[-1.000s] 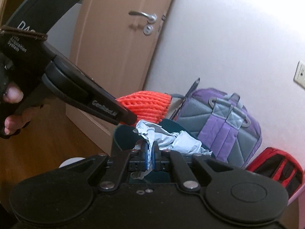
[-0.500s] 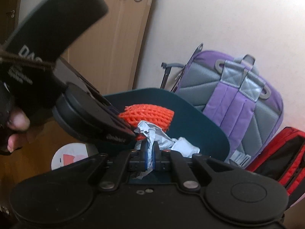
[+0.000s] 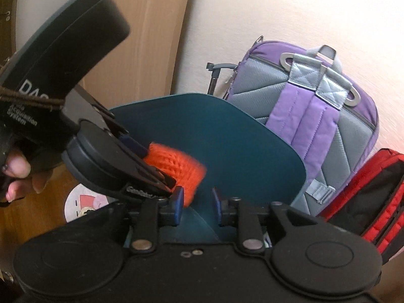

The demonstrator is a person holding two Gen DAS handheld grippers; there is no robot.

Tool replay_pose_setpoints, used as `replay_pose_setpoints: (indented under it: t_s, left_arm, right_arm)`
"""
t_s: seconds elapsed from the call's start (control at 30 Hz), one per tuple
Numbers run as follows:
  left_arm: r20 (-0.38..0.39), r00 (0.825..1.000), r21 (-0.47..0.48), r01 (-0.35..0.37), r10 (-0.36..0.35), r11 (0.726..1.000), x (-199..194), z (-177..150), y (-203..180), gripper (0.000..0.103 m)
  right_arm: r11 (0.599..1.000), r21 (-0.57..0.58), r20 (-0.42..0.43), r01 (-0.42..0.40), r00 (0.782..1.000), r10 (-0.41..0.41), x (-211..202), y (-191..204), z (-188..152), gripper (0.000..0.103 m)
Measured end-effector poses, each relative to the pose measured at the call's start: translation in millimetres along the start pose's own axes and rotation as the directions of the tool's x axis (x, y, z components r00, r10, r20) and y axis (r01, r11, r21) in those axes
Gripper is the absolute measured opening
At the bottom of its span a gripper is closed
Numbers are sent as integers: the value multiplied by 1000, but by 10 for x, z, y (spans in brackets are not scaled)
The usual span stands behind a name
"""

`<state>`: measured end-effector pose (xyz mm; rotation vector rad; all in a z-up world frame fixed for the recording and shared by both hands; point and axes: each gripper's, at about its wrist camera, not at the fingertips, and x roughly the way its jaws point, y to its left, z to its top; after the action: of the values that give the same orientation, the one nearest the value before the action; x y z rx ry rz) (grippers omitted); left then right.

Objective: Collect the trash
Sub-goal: 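Open both tools to drop the net and tissue into the wastebasket, then lower the left tool to grasp the Christmas bag handle while the right tool grasps the clear tray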

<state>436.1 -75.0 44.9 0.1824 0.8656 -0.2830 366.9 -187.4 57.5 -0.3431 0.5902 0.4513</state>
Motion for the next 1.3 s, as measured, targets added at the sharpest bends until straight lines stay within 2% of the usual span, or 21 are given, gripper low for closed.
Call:
replay_pose_setpoints:
  t_s: [0.1,0.43,0.73,0.87,0.9,0.93,1.0,1.07,1.3]
  left_arm:
    - [28,1000,3,5,-5,1000,-139,-22,-1,67]
    - [98,995,9,17,-18,1000,-806,-158,-77,67]
    - [155,988,13,22,-24,1000,-1427,-452,-170,67]
    - [173,985,7,25,-26,1000,-1665,-663,-158,67]
    - [175,984,4,29,-29,1000,-1720,-727,-148,68]
    - [178,984,3,33,-34,999,-1766,-782,-143,70]
    - [187,982,-1,36,-35,999,-1850,-919,-116,77]
    - [190,981,5,30,-30,1000,-1916,-1081,-94,77]
    - [165,986,5,28,-29,1000,-1890,-1654,4,83]
  right_arm:
    - [1000,12,-1,16,1000,-16,-83,-15,-8,26]
    - [998,57,50,32,998,-35,-679,58,-16,27]
    - [992,124,106,-2,994,-11,-1284,242,-58,30]
    - [990,136,118,-31,993,15,-1491,385,-148,31]
    - [989,142,118,-38,993,21,-1535,422,-176,34]
    - [988,147,118,-48,993,30,-1574,456,-204,38]
    - [985,157,122,-65,991,45,-1653,531,-277,39]
    - [985,154,123,-82,990,63,-1714,616,-355,40]
    - [972,184,101,-147,986,130,-1751,885,-739,45]
